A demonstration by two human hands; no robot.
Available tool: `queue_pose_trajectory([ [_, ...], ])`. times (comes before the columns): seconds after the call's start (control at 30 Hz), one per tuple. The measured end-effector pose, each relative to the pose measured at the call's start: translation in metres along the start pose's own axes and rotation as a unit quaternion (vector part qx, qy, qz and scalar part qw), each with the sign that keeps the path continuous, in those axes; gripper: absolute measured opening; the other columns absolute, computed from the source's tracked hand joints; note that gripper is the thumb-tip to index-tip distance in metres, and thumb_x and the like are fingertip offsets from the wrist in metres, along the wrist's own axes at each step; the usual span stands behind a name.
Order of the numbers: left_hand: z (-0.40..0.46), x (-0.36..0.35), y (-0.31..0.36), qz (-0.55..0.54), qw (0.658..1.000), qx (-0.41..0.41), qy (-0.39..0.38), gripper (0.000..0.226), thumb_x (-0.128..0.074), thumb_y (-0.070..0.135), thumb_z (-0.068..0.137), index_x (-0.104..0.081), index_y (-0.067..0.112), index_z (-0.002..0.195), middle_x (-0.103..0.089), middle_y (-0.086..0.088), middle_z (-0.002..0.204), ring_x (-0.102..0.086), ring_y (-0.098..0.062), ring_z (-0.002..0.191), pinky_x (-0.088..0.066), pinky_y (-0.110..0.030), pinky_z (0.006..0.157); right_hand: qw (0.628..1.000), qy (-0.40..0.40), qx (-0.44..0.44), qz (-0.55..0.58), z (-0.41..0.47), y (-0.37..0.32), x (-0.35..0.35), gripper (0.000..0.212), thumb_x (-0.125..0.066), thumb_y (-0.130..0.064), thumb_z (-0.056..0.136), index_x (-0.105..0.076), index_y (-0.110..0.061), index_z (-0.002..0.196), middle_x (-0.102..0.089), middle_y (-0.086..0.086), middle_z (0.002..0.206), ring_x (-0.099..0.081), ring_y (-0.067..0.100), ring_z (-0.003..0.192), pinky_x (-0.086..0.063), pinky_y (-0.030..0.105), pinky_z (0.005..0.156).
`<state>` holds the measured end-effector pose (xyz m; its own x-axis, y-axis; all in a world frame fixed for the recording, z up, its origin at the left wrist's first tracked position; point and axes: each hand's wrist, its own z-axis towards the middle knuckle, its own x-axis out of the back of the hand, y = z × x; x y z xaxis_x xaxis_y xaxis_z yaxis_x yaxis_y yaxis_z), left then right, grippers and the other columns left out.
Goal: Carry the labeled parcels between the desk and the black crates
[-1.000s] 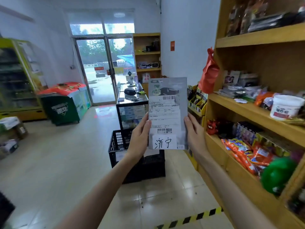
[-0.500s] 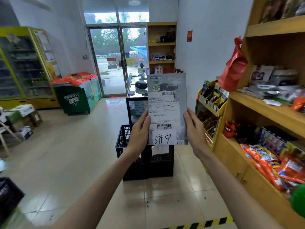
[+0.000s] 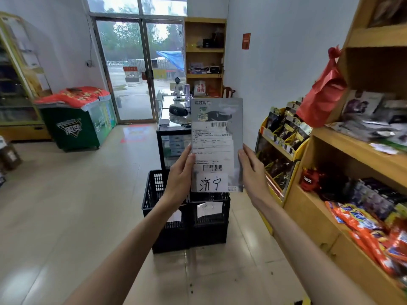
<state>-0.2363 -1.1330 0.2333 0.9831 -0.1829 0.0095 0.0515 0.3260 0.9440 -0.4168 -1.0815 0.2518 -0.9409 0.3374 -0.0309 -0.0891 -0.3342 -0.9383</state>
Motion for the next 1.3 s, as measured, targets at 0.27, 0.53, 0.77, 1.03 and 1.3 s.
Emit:
queue_pose_trajectory([
  [0.27,0.068,0.015,-0.048,0.010,1.000,0.013,0.009,0.047,-0.043,0.030,0.109,-0.042,0.022,0.155,-0.059,0.004,0.144,-0.059,-0.011,0.128,-0.051,-0.043,0.107,0.999,-0.015,-0.031,0.003,0.069,0.050,-0.028,0.027,-0.043,-0.026,0.107,-0.050,-0.031,0.132,-0.064,-0.012,0.124,-0.064,0.000,0.109,-0.052,0.024,0.097],
  [0.53,0.154,-0.007,-0.097,0.024,0.999,0.030,0.002,0.048,-0.041,0.028,0.109,-0.038,0.020,0.156,-0.058,0.001,0.145,-0.058,-0.014,0.130,-0.051,-0.045,0.107,0.999,-0.018,-0.035,0.018,0.162,0.113,-0.019,0.029,-0.044,-0.029,0.106,-0.055,-0.034,0.133,-0.065,-0.008,0.129,-0.064,0.006,0.115,-0.054,0.029,0.097],
  [0.77,0.237,-0.043,-0.139,0.060,0.997,0.051,0.003,0.049,-0.042,0.033,0.108,-0.038,0.023,0.156,-0.056,0.001,0.147,-0.056,-0.014,0.133,-0.049,-0.045,0.109,0.998,-0.014,-0.057,0.026,0.251,0.167,0.003,0.030,-0.045,-0.030,0.106,-0.054,-0.031,0.135,-0.066,-0.009,0.127,-0.066,0.003,0.109,-0.055,0.021,0.088],
  [1.03,0.291,-0.052,-0.206,0.058,0.992,0.114,0.024,0.048,-0.042,0.030,0.109,-0.040,0.020,0.155,-0.058,0.001,0.145,-0.060,-0.012,0.128,-0.053,-0.044,0.105,0.993,-0.026,-0.115,0.024,0.317,0.240,-0.003,0.038,-0.046,-0.036,0.105,-0.052,-0.029,0.142,-0.063,-0.007,0.135,-0.060,0.008,0.122,-0.049,0.040,0.107],
  [1.3,0.347,-0.032,-0.261,0.065,0.985,0.157,0.025,0.046,-0.039,0.029,0.110,-0.039,0.023,0.156,-0.058,0.004,0.145,-0.060,-0.009,0.127,-0.053,-0.044,0.105,0.988,-0.042,-0.149,0.018,0.369,0.299,-0.037,0.039,-0.044,-0.029,0.107,-0.051,-0.019,0.144,-0.069,-0.007,0.124,-0.067,0.008,0.112,-0.054,0.037,0.100],
])
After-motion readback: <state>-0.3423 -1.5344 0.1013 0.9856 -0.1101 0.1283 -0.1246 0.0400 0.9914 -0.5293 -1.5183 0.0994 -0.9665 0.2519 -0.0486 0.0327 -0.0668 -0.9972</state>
